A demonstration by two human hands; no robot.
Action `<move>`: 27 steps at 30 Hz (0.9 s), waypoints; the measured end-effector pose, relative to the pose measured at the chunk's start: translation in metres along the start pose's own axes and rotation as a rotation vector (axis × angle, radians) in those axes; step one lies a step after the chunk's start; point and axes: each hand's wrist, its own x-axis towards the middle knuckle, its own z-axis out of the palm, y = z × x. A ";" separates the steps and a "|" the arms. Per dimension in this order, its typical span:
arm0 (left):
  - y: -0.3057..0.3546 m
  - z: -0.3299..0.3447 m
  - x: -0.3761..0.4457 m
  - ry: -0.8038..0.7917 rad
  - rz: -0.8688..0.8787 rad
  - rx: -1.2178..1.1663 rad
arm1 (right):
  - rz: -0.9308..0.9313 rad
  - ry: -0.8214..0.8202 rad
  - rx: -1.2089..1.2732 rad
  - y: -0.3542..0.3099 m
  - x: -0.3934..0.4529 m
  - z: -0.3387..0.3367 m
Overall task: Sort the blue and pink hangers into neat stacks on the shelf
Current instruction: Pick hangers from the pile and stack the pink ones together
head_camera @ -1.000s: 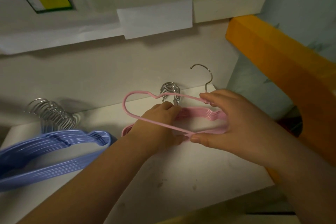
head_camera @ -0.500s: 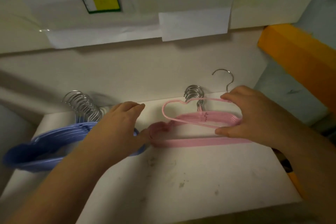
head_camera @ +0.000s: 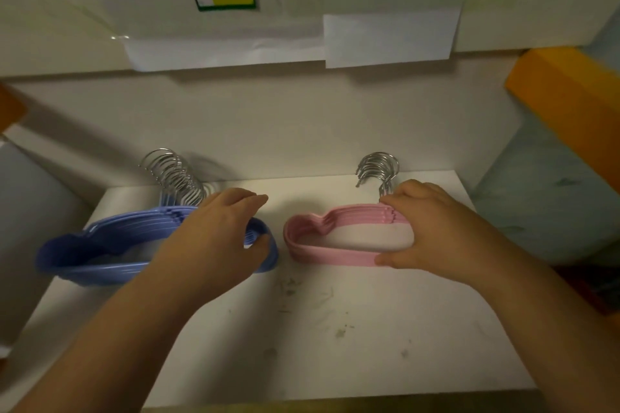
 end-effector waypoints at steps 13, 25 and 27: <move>0.015 -0.005 -0.015 0.050 -0.075 0.031 | -0.036 -0.021 -0.143 0.004 0.006 0.004; -0.019 -0.018 -0.092 0.195 -0.195 0.050 | -0.143 0.242 0.143 -0.085 -0.013 -0.003; -0.031 -0.025 -0.123 0.217 -0.220 0.047 | -0.193 0.217 0.158 -0.120 -0.016 0.003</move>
